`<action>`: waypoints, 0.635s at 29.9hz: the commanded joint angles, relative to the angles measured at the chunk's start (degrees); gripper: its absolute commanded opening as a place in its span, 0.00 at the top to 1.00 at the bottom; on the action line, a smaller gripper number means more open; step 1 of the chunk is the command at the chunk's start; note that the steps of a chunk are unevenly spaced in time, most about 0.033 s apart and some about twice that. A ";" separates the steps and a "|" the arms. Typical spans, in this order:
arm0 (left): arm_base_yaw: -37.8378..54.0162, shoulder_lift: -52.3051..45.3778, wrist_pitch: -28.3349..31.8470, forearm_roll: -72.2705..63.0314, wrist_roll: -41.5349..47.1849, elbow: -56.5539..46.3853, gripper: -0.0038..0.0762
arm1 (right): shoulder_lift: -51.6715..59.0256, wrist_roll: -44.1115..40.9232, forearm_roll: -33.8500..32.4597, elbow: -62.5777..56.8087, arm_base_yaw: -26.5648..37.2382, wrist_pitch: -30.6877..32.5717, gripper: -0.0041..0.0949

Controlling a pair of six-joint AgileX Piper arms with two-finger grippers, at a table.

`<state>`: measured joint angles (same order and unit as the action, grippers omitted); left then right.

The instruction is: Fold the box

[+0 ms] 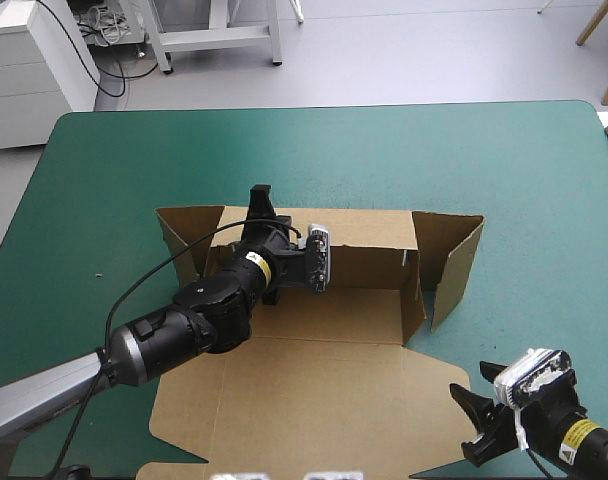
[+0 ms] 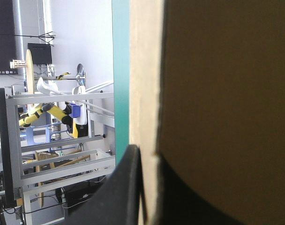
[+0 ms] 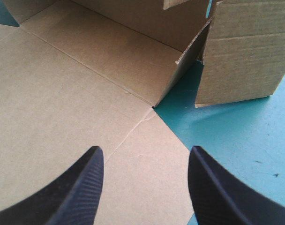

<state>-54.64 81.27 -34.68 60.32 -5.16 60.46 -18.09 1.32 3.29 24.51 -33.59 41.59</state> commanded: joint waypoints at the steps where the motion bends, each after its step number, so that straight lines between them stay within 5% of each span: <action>1: -0.24 -1.22 -1.11 -1.66 1.09 0.57 0.96 | -0.38 0.49 0.76 1.58 0.25 -3.84 0.46; 9: -0.24 -1.22 0.32 -1.66 1.09 0.57 0.96 | -0.97 -2.69 -1.10 5.45 0.25 -2.02 0.46; 19: -0.24 -1.22 0.93 -1.66 1.09 0.57 0.96 | -9.63 -14.17 -12.66 23.04 0.25 4.38 0.46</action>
<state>-54.58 81.27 -33.92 60.36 -5.16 60.46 -24.14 -10.09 -6.83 41.01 -33.59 48.77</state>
